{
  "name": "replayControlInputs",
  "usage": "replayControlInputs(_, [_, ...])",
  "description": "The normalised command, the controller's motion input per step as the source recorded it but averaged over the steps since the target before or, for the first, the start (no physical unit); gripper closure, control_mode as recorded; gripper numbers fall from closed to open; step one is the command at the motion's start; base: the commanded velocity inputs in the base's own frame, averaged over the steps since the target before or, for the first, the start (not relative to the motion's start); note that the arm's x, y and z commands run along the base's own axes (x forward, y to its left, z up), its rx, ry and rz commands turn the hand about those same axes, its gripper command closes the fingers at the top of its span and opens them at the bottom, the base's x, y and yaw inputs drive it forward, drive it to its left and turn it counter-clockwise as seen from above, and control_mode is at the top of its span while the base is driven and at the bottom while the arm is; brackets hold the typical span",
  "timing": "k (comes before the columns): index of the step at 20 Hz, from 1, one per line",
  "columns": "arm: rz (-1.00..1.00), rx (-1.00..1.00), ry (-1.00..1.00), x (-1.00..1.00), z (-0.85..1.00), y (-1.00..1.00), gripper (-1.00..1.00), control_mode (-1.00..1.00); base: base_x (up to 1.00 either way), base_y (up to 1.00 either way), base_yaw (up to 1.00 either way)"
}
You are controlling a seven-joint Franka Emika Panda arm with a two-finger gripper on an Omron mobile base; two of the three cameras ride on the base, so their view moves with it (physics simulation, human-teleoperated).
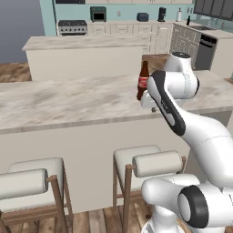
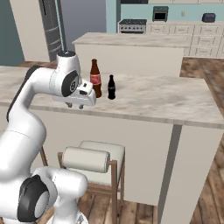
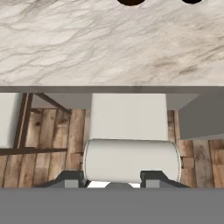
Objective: Place the large bottle from the dining counter next to the other large bottle outside the sink, and place the small bottle from the dining counter next to the other small bottle inside the sink.
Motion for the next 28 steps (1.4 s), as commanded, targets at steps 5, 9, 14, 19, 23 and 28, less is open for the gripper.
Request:
replayControlInputs(5, [-0.01,0.00,0.00,0.19,0.00,0.09,-1.00,-1.00,0.00,0.00,0.00])
replayControlInputs(9, [-0.02,0.00,-0.02,0.88,0.00,0.36,-1.00,-1.00,0.00,0.00,0.00])
replayControlInputs(14, [-0.01,0.00,-0.05,0.42,0.20,0.15,-1.00,-1.00,0.00,0.00,0.00])
replayControlInputs(19, [0.01,0.00,-0.01,-0.10,0.56,-0.01,-1.00,-1.00,0.00,0.00,0.00])
replayControlInputs(23, [0.02,0.00,0.00,-0.44,0.51,-0.07,-1.00,-1.00,0.00,0.00,0.00])
replayControlInputs(28, [0.00,0.00,-0.01,-0.26,0.37,-0.11,-1.00,-1.00,0.00,0.00,0.00])
